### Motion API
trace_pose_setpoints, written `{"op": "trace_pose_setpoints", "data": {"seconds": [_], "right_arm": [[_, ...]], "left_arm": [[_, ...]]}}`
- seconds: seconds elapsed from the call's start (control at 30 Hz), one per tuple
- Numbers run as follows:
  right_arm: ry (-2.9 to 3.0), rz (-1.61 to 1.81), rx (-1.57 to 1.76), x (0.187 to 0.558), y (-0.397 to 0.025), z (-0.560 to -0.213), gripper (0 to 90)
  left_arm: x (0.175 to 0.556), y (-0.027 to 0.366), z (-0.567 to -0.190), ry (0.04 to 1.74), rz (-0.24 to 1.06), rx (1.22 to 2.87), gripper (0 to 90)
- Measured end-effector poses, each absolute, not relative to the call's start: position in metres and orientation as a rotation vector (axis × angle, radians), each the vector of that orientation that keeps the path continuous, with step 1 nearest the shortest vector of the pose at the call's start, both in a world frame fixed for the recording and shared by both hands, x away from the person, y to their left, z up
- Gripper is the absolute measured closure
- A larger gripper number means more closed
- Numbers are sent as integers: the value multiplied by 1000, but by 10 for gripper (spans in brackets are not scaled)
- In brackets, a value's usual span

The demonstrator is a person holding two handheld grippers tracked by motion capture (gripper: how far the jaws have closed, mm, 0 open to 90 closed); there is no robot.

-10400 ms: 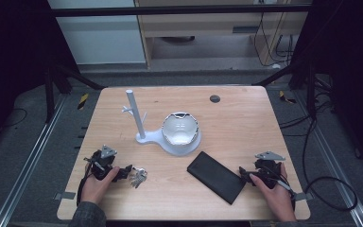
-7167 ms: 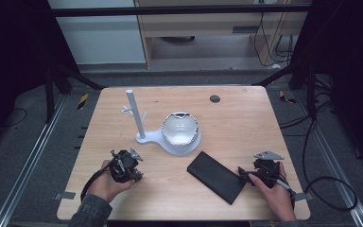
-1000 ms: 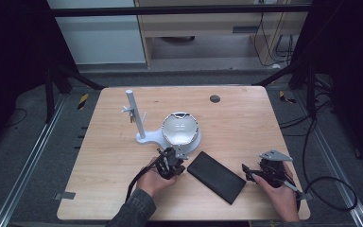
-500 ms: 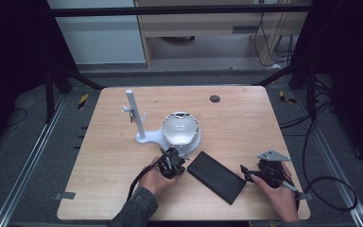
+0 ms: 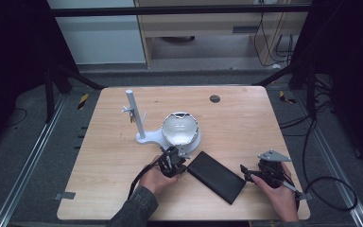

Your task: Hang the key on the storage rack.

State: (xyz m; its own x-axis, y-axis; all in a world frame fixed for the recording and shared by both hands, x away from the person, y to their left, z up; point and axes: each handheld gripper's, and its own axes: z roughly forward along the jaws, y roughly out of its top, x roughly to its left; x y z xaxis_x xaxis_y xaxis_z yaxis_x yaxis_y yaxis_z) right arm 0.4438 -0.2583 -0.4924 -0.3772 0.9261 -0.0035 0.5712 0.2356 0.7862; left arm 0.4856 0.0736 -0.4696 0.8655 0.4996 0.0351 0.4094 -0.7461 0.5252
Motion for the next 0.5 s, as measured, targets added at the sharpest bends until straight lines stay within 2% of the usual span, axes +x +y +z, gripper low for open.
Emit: {"op": "trace_pose_setpoints", "data": {"seconds": [0.3,0.5], "right_arm": [[2050,1079,1339,438,-245,-483,119],[2085,1098,1298,430,-234,-458,122]], "left_arm": [[489,74,-455,637,229,2419,880],[497,71,-444,629,206,2375,877]]}}
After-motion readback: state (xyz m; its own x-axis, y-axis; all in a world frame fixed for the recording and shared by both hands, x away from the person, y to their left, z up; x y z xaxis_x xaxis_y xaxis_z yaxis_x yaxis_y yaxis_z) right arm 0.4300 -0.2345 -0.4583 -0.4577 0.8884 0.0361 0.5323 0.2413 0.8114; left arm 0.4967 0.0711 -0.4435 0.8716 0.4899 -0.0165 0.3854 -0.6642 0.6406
